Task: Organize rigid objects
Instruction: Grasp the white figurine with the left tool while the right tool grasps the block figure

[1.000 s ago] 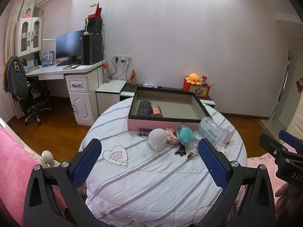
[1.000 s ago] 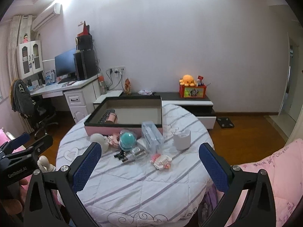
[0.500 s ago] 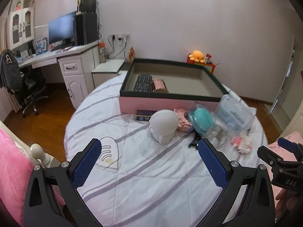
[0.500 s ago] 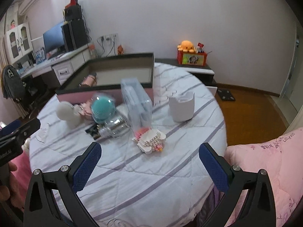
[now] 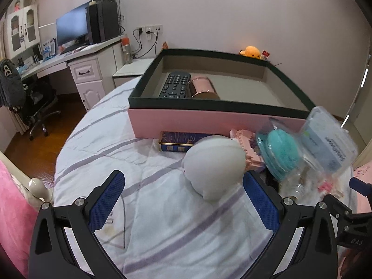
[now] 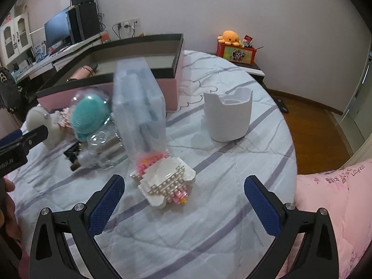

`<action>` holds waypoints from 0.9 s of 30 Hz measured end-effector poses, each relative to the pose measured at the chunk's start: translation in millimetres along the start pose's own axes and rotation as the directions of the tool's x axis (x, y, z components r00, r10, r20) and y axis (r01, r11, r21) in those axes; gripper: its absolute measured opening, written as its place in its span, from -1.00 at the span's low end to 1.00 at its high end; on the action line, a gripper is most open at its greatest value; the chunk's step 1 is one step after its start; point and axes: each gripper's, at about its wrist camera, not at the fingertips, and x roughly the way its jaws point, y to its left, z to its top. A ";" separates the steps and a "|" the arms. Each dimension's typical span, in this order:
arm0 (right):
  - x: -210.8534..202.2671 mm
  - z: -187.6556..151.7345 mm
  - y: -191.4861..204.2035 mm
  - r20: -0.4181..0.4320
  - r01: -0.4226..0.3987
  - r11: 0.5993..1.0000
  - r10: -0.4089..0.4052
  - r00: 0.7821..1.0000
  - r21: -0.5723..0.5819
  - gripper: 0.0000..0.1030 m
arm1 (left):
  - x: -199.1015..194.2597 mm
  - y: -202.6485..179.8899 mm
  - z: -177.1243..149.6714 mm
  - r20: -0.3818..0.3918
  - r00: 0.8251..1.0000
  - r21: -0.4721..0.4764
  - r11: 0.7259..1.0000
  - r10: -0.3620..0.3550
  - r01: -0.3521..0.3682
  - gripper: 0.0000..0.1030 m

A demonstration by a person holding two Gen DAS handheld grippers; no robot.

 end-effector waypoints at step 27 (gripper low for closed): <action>-24.2 -10.3 29.7 -0.028 -0.181 0.983 0.181 0.983 -0.030 0.08 | -6.9 12.4 -8.8 -0.052 0.989 -0.050 0.990 -0.137 0.135 0.06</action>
